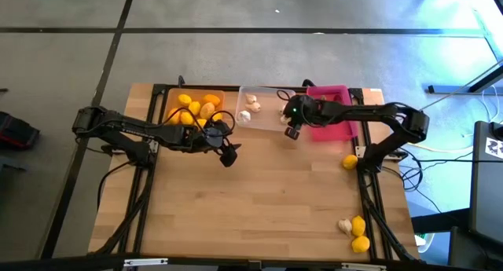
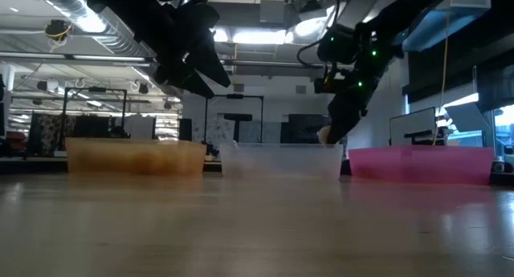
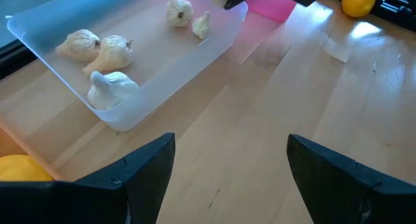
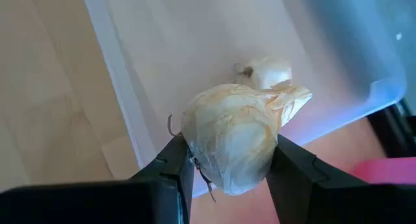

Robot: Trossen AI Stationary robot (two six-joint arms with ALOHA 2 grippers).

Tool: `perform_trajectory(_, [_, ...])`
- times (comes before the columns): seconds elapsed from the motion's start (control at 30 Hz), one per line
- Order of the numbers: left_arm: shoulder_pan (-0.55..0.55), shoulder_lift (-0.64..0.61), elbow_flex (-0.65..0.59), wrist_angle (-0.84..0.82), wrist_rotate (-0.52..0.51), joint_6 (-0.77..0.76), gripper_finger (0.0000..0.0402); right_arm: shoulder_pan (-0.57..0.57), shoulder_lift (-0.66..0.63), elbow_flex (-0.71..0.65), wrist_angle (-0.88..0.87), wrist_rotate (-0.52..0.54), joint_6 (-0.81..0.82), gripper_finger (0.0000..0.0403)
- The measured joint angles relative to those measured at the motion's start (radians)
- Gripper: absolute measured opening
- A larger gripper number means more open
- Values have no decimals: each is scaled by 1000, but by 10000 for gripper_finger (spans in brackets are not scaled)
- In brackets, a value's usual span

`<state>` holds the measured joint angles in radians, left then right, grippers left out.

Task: Sort produce into baskets
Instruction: Put the white garlic into the transparent bin

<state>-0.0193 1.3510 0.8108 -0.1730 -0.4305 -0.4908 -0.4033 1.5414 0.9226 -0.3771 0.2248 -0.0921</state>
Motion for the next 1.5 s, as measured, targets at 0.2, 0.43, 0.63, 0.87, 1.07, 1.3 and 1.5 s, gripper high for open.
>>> perform_trajectory(0.2, [0, 0, 0, 0, 0, 0, 292, -10, 29, 0, 6, -37, 8, 142])
perform_trajectory(0.43, [0, 0, 0, 0, 0, 1, 292, -10, 28, 0, 10, -36, 8, 220])
perform_trajectory(0.63, [0, 0, 0, 1, 0, 4, 292, -10, 27, 0, 10, -35, 8, 266])
perform_trajectory(0.87, [0, 0, 0, 1, 0, 4, 292, -2, -5, 0, -29, -34, 2, 260])
perform_trajectory(1.07, [0, 0, 0, 2, 0, 4, 292, 53, -143, 0, -132, -34, 16, 257])
perform_trajectory(1.3, [0, 0, 0, 2, 0, 4, 292, 180, -319, 0, -369, -89, 101, 256])
perform_trajectory(1.5, [0, 0, 0, 6, 0, 17, 292, 357, -405, 0, -576, -140, 245, 256])
